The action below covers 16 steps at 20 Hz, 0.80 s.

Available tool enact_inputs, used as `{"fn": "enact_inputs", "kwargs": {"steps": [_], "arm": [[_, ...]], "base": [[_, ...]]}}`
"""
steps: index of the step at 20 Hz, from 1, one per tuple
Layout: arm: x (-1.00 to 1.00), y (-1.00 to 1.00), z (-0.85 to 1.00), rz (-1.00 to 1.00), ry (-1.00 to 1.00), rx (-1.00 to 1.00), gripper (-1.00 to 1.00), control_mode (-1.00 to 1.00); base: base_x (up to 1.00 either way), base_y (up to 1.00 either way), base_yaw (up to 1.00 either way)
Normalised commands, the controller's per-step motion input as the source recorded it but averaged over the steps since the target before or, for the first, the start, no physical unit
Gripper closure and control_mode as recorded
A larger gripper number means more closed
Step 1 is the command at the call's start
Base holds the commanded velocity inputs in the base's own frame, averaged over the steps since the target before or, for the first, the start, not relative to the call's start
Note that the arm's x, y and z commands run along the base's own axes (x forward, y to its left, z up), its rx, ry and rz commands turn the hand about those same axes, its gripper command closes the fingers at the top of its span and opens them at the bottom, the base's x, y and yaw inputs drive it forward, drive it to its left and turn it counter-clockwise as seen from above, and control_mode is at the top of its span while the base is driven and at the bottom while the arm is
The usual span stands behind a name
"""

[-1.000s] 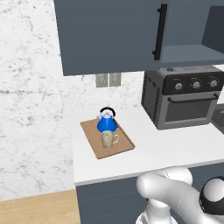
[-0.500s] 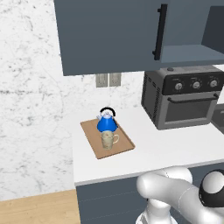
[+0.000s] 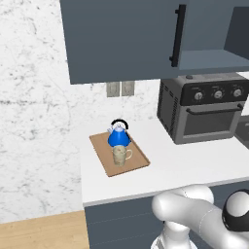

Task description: Pick the kettle from the counter and place it on the tray. Then pick the mug from the cabinet and place it on the tray. Then close the cabinet doors.

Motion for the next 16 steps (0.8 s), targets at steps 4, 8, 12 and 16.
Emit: {"fn": "enact_inputs", "kwargs": {"steps": [4,8,12,16], "arm": [[0.5,0.35,0.0,0.16,0.14,-0.06,-1.0,-1.0],[0.62,0.37,0.0,0.15,0.15,-0.07,-1.0,-1.0],[0.68,0.41,0.0,0.14,0.14,-0.09,-1.0,-1.0],[0.66,0.39,0.0,0.14,0.12,-0.09,-1.0,-1.0]], "base": [[0.0,0.0,0.0],[0.0,0.0,0.0],[0.0,0.0,0.0],[0.0,0.0,0.0]]}}
